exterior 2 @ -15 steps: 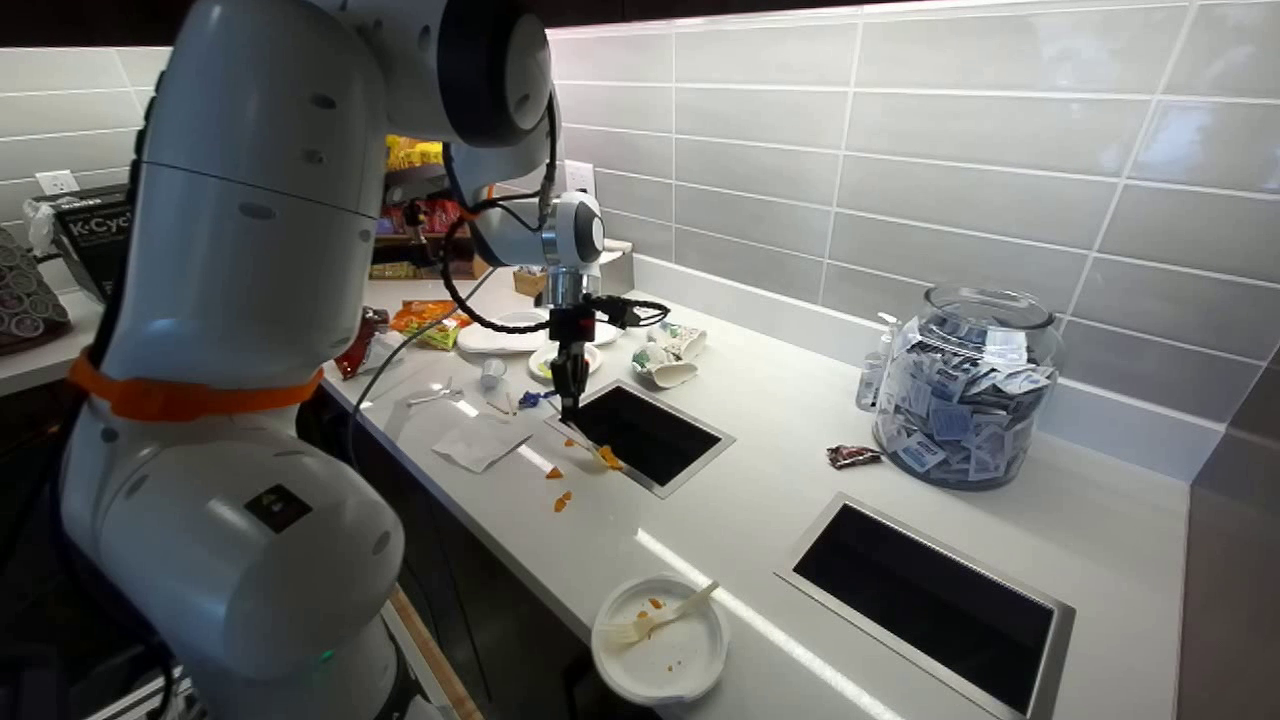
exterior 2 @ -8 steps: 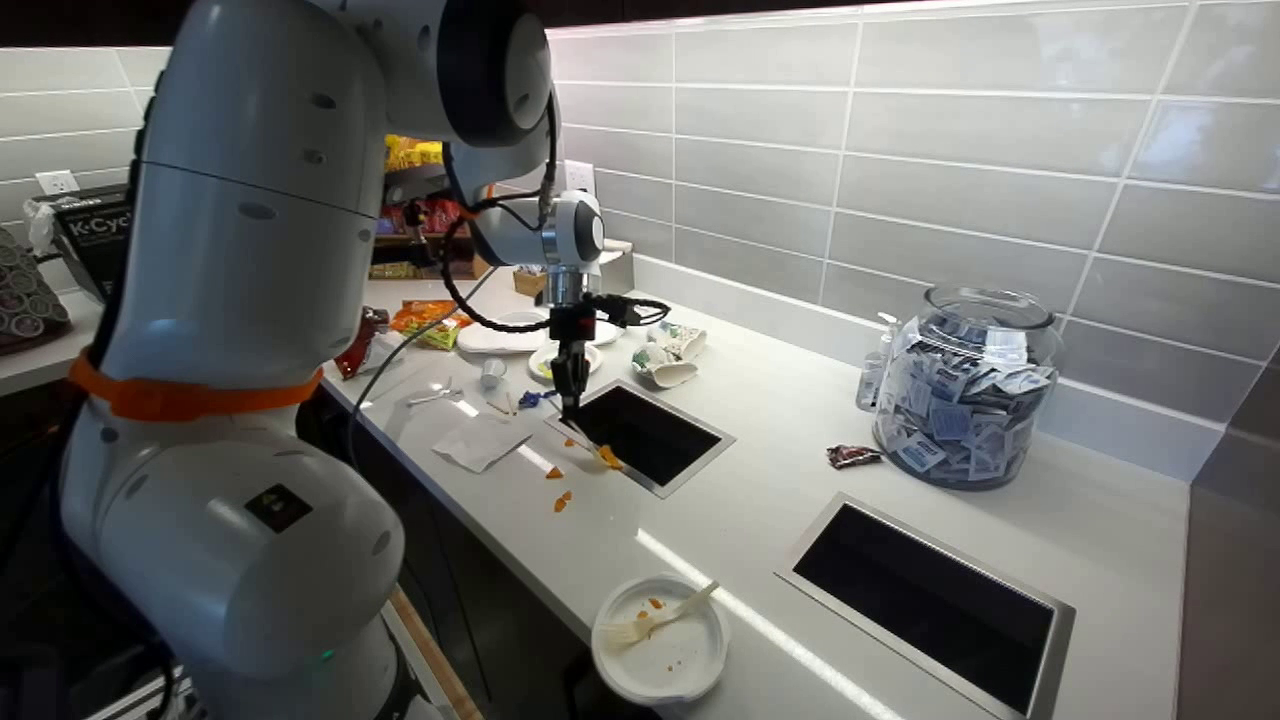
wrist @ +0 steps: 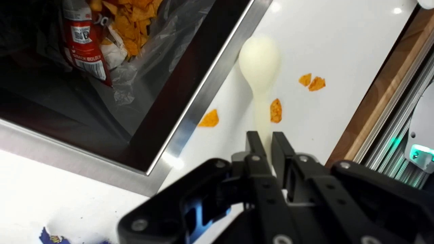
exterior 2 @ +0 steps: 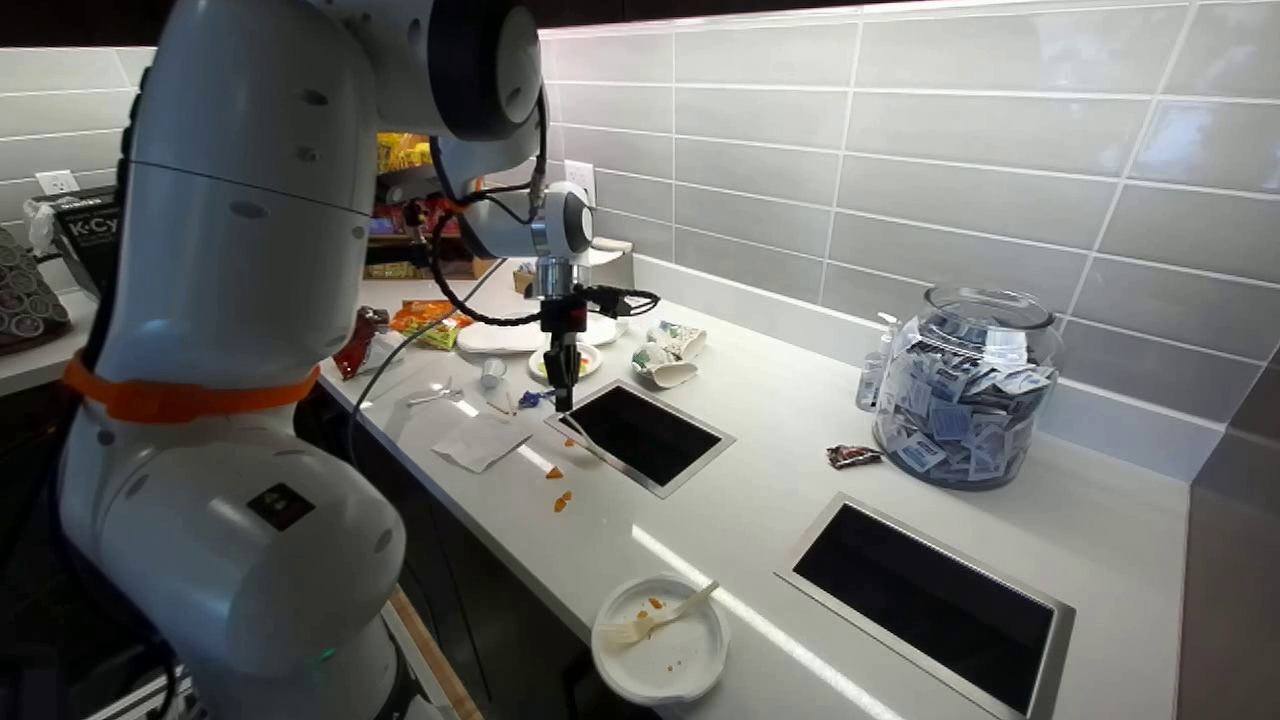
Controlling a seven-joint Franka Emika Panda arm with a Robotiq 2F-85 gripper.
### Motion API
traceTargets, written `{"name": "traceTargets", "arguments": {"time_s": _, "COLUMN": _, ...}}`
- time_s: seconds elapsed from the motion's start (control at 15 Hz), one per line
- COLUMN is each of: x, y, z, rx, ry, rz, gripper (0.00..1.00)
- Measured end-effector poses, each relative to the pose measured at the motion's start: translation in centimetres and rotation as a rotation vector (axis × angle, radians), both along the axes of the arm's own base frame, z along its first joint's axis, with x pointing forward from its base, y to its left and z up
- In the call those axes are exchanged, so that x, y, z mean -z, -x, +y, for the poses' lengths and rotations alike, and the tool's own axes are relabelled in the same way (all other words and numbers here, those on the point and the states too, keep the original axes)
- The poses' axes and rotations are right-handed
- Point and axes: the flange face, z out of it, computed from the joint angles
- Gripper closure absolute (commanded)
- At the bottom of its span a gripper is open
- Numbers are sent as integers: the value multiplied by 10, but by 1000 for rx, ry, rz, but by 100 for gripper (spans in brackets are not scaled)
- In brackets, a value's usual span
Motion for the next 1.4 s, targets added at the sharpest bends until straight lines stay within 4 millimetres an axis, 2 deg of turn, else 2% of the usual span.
{"name": "traceTargets", "arguments": {"time_s": 0.53, "x": -3, "y": 2, "z": -3, "rx": 21, "ry": -7, "rz": 30, "gripper": 97}}
{"name": "traceTargets", "arguments": {"time_s": 1.0, "x": -20, "y": 21, "z": -11, "rx": 123, "ry": 11, "rz": 184, "gripper": 97}}
{"name": "traceTargets", "arguments": {"time_s": 1.4, "x": -3, "y": 39, "z": -22, "rx": 112, "ry": 43, "rz": 279, "gripper": 97}}
